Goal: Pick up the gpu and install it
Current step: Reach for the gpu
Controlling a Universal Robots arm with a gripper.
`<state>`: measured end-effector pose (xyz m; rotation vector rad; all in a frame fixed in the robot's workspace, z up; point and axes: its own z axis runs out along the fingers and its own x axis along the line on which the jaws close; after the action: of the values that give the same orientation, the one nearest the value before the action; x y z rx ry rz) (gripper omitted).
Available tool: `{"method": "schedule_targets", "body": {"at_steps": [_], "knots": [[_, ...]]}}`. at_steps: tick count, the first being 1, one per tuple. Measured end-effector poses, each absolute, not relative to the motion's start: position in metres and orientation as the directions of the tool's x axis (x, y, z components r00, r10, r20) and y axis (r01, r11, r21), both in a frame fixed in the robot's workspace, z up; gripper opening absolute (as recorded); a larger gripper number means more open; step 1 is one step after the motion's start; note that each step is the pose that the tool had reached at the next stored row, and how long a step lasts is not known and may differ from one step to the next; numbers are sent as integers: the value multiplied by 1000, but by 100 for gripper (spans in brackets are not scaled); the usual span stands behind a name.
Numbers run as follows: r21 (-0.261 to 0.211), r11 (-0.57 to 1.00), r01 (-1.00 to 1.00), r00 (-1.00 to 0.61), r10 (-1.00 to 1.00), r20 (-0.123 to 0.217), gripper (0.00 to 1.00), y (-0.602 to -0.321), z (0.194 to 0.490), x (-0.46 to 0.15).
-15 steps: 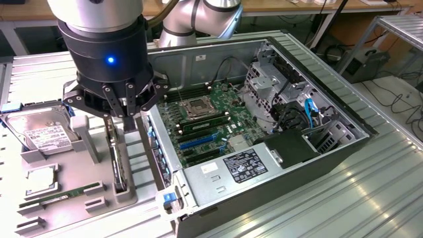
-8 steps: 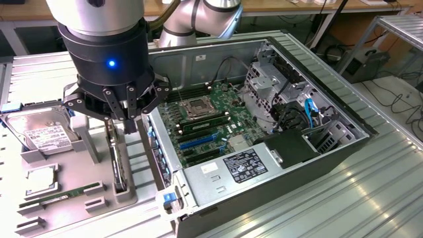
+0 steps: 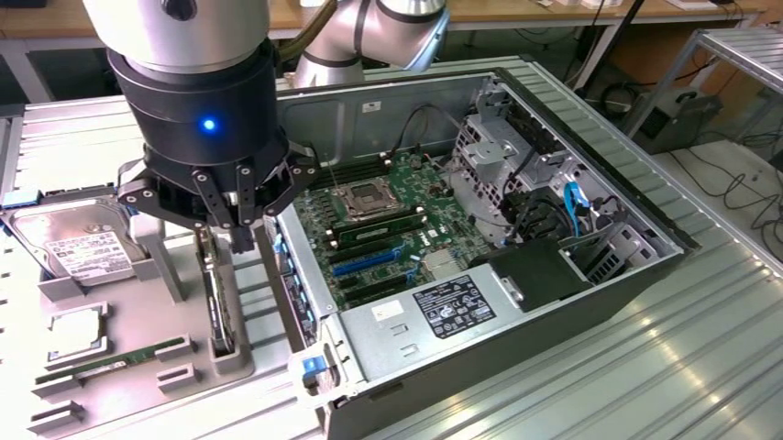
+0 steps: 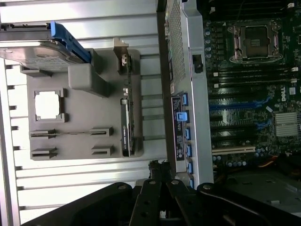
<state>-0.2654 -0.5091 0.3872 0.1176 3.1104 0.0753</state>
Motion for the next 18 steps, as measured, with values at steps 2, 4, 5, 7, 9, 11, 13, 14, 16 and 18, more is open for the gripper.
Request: {"method": "schedule_targets", "body": {"at_steps": [2, 4, 5, 7, 9, 11, 13, 14, 16, 18], "knots": [[49, 996, 75, -997, 76, -26, 11, -511, 387, -265], [49, 996, 75, -997, 76, -26, 11, -512, 387, -265], [49, 996, 75, -997, 76, -26, 11, -513, 387, -265], [49, 996, 75, -997, 76, -26, 11, -514, 387, -265], [49, 996, 75, -997, 76, -26, 11, -516, 387, -265], [49, 996, 75, -997, 76, -26, 11, -517, 387, -265], [49, 996, 75, -997, 76, -26, 11, -519, 387, -265], [49, 996, 75, -997, 76, -26, 11, -519, 387, -265], [49, 996, 75, -997, 76, -26, 11, -521, 387, -265], [49, 996, 75, -997, 76, -26, 11, -522, 387, -265]]}}
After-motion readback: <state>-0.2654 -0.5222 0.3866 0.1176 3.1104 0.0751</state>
